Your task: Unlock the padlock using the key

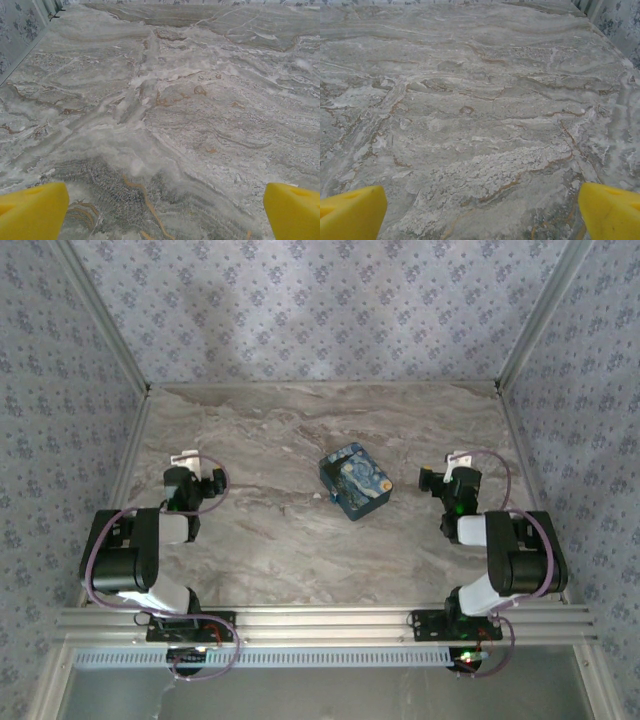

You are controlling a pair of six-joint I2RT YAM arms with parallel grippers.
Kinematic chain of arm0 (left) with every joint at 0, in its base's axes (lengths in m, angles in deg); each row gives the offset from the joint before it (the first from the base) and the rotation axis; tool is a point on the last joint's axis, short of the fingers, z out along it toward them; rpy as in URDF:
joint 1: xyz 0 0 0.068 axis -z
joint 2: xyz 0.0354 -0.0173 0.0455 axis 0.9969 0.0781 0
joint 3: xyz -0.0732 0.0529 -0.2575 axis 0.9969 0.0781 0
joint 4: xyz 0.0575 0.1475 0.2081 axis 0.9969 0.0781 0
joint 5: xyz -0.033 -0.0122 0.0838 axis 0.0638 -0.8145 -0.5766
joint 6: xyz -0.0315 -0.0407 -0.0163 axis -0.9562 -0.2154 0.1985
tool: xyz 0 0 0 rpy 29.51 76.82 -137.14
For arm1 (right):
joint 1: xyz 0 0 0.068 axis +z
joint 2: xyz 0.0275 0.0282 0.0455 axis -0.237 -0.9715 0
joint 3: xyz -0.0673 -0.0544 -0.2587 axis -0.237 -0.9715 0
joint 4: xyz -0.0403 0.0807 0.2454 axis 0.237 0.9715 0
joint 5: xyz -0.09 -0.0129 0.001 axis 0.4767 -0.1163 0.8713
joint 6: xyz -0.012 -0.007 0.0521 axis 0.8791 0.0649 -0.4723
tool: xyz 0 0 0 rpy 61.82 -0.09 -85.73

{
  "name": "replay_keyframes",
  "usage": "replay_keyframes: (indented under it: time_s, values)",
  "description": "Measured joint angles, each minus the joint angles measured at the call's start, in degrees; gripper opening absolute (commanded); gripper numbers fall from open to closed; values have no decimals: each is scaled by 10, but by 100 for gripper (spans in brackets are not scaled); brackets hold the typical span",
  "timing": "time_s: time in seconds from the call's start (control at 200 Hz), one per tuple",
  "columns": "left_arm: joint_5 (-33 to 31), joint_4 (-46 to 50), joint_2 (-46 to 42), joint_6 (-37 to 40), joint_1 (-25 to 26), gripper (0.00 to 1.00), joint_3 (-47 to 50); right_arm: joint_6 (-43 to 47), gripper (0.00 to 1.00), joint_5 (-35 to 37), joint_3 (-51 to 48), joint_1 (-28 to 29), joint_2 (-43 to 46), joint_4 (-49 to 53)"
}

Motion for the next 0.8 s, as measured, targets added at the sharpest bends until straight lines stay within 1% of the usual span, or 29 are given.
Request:
replay_keyframes:
  time_s: [0.13, 0.28, 0.375, 0.44, 0.495, 0.61, 0.71, 0.8]
  values:
    - [-5, 103, -35, 0, 4, 100, -47, -9, 100, 5, 30, -5, 72, 77]
    - [-6, 171, -105, -13, 10, 100, -87, -46, 100, 4, 44, -12, 160, 148]
    - [0, 227, -144, -70, 10, 100, -110, -95, 100, 2, 63, -15, 209, 221]
    - [19, 278, -155, -128, 5, 100, -138, -168, 100, 0, 95, -24, 239, 309]
    - [56, 313, -152, -165, -2, 100, -166, -221, 100, -27, 117, -42, 259, 355]
    - [138, 381, -115, -221, -3, 100, -236, -312, 100, -103, 120, -81, 286, 381]
    - [186, 437, -65, -242, 33, 100, -293, -361, 99, -165, 106, -81, 299, 405]
    - [212, 479, -22, -246, 93, 99, -333, -378, 96, -207, 98, -65, 313, 445]
